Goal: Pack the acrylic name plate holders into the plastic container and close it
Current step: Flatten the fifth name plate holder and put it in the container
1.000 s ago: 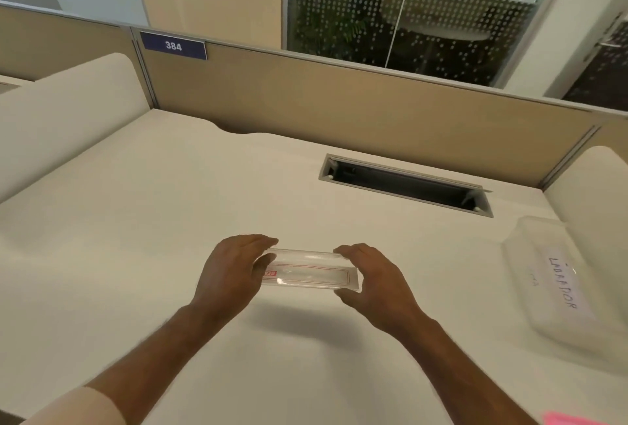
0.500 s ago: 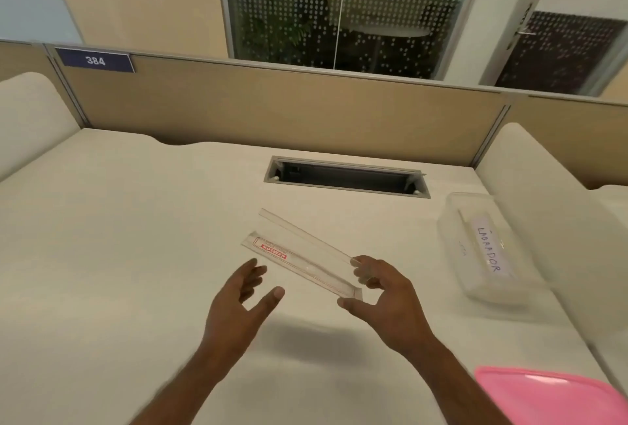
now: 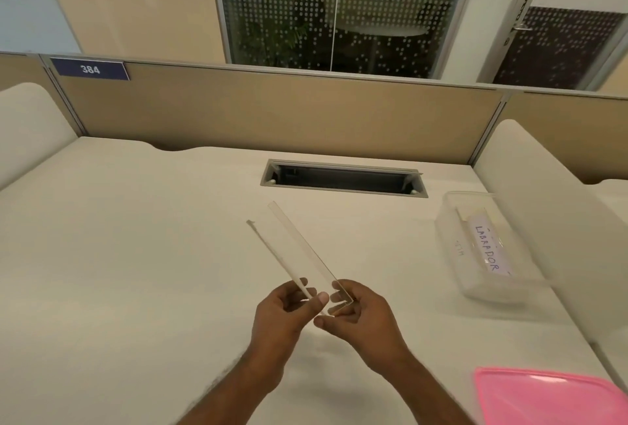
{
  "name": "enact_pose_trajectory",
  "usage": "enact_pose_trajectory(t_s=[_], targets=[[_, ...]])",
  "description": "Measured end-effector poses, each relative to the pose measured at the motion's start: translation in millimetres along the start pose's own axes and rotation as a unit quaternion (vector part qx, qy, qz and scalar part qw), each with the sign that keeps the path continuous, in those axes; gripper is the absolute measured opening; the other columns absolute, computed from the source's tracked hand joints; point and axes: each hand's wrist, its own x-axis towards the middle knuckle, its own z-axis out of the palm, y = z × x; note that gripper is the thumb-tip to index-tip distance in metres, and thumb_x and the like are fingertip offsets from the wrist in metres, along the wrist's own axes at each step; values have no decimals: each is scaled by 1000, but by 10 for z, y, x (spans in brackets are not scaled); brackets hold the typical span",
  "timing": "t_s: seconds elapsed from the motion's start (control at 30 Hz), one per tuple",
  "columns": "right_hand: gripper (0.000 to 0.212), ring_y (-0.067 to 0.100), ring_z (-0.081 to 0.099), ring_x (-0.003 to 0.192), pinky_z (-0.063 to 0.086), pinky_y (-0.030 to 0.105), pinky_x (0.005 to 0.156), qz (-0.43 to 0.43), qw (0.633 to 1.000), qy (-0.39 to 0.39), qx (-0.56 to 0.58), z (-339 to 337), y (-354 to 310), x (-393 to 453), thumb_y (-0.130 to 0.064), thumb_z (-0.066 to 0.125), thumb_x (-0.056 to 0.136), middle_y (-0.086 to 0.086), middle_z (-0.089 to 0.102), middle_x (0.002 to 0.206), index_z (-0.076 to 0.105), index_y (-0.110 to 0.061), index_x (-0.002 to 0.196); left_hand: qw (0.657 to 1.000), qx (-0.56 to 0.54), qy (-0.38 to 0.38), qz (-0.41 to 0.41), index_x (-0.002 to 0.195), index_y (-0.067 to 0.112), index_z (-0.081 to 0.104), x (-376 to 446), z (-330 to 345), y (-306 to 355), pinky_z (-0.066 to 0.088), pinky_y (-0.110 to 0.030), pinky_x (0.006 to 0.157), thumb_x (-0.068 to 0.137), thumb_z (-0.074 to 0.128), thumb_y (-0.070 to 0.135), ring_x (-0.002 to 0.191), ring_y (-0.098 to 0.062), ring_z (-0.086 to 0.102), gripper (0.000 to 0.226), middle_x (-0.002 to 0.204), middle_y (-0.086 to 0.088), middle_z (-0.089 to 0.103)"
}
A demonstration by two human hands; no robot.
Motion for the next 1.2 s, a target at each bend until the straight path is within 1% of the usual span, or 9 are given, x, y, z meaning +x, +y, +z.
enact_pose_trajectory(t_s=[0.2,0.3,0.4,0.5,0.63,0.73,0.83,0.97,1.2], targets=[[68,3,66,99,56,34,90,4,998,-51,-20,-129,-55,85,-57,85,56,-12,68,112,59,-42,117,991,105,51,59,102,28,71,122,-186,42,56,-18,70,47,97,40,87,-11,72,62,91,6,76],[59,3,65,100,55,33,90,-29,999,-16,-29,-276,-173,153,-41,87,64,-11,67,113,57,-43,115,978,170,70,98,104,33,70,200,-302,88,53,-13,71,48,98,31,87,3,67,63,95,10,74],[65,3,63,104,54,29,89,-78,996,17,-50,-423,-290,209,-27,85,71,-13,63,119,53,-38,126,957,243,70,144,106,34,69,250,-381,164,47,-5,66,49,97,27,86,11,62,63,97,13,70],[75,-2,57,110,52,20,87,-121,988,42,-91,-532,-379,261,-29,84,73,-18,55,130,45,-37,137,933,305,60,181,108,35,69,279,-430,250,44,-4,67,51,95,27,88,9,62,63,96,15,66],[87,-14,44,117,43,9,85,-157,972,53,-167,-600,-450,320,-37,82,72,-36,35,137,29,-54,138,910,350,51,215,108,40,68,301,-470,343,41,-6,66,52,93,28,93,9,57,62,95,19,61],[92,-13,38,123,39,10,92,-184,959,50,-210,-609,-476,326,-37,82,72,-49,22,135,21,-60,138,887,391,44,242,110,41,68,302,-492,403,41,-14,68,54,91,30,95,3,56,61,96,21,57],[92,-6,36,130,40,22,103,-211,943,35,-254,-601,-471,315,-34,80,75,-46,21,139,21,-55,142,858,435,38,268,116,38,68,291,-499,448,37,-9,70,58,88,30,97,3,52,62,96,23,53],[80,-3,37,129,45,30,104,-224,936,28,-269,-611,-438,274,-29,78,77,-28,35,142,33,-47,141,831,469,24,297,119,34,68,259,-488,505,34,-6,69,59,86,25,92,2,45,63,94,27,49],[71,2,48,117,45,20,90,-220,942,15,-253,-671,-439,216,-33,82,74,-24,48,128,45,-44,134,810,495,7,315,121,31,69,236,-469,651,33,-7,71,60,84,19,93,-4,47,64,96,22,50]])
